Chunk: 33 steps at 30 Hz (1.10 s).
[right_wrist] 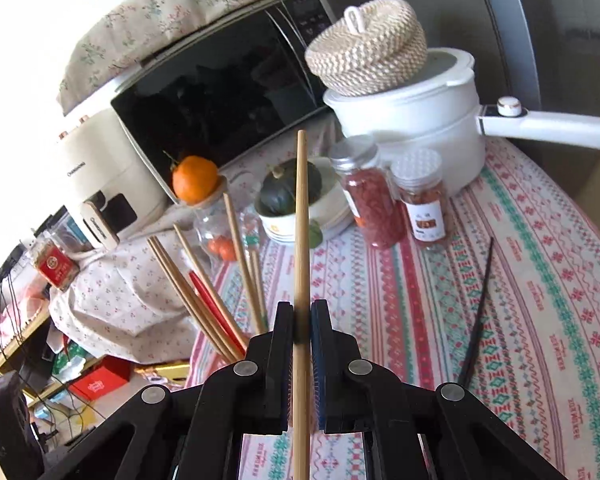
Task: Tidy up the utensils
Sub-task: 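Lower the wooden chopstick into the pink basket and open the right tool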
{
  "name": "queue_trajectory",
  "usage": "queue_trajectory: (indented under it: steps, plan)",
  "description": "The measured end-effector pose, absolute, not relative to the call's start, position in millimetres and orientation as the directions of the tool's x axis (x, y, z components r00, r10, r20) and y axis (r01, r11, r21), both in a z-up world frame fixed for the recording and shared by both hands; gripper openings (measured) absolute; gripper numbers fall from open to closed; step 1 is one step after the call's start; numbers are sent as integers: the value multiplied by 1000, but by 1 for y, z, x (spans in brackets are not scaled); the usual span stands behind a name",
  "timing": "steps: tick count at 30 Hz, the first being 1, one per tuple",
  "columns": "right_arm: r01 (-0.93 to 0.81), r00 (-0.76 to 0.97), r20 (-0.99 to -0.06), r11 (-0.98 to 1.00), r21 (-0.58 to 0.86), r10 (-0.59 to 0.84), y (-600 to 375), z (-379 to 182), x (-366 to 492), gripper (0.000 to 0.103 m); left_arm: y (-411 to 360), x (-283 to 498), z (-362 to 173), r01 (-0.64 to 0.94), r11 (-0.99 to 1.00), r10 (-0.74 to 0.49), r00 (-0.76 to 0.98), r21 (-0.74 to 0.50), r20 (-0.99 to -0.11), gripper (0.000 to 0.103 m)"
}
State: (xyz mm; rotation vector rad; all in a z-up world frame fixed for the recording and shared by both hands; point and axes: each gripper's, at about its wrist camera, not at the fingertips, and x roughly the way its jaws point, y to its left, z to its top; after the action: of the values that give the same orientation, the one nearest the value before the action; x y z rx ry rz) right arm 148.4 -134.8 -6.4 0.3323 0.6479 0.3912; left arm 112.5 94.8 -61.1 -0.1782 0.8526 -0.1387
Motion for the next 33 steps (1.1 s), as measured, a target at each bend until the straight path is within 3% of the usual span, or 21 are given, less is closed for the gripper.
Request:
queue_trajectory:
  steps: [12,19,28,33]
  plan:
    - [-314,830,-337,872,376,444,-78,16,146,7,126,97,-69,7,989,-132,531,-151,-837,88]
    - [-255,912,-262,936,242,316,-43,15,154,7,136,102,-75,6,993,-107,492,-120,-864,90]
    - [-186,948,-235,972,145,216,-17,-6,171,7,143,107,-81,2,993,-102,475,-114,-874,92]
    - [-186,937,-271,972,144,219,-14,-22,175,8,145,108,-82,-7,994,-95,480,-112,-872,92]
